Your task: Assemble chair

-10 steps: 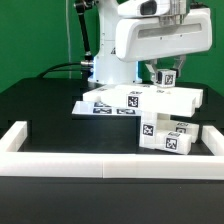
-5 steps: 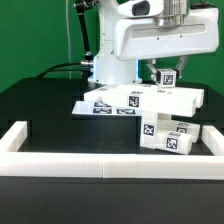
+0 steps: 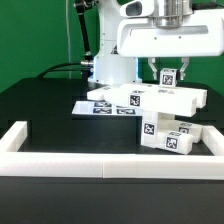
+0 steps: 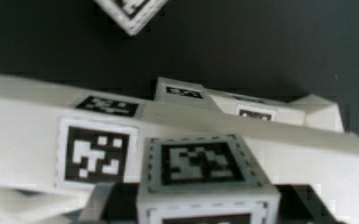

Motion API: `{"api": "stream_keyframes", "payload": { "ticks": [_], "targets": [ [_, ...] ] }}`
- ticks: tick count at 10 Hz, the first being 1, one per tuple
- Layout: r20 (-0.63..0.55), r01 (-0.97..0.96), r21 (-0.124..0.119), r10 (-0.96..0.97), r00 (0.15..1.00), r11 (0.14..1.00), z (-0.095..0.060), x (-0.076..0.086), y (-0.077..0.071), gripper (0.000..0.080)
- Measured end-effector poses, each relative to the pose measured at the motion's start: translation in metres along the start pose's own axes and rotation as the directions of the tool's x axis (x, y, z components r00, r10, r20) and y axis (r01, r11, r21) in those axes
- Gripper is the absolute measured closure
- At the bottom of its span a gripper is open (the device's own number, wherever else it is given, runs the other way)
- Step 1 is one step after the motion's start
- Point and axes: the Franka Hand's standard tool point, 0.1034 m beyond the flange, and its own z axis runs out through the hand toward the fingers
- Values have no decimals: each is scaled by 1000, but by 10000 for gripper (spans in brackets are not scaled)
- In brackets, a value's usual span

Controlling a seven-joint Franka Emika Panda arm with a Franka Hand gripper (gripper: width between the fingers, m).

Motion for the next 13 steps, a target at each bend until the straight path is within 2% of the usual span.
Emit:
{"api": "stream_keyframes", "payload": {
  "ticks": [4,9,10,11,13],
  "targets": [
    [6,-237,5,237,972,972,1,-1,0,512],
    [12,-535,5,535,845,845,1,-1,1,512],
    [14,-602,6,602,798,798,1,-1,1,512],
    [15,-625,5,624,781,781,1,-1,1,512],
    [15,-599,6,599,801,801,1,-1,0,512]
  ]
}}
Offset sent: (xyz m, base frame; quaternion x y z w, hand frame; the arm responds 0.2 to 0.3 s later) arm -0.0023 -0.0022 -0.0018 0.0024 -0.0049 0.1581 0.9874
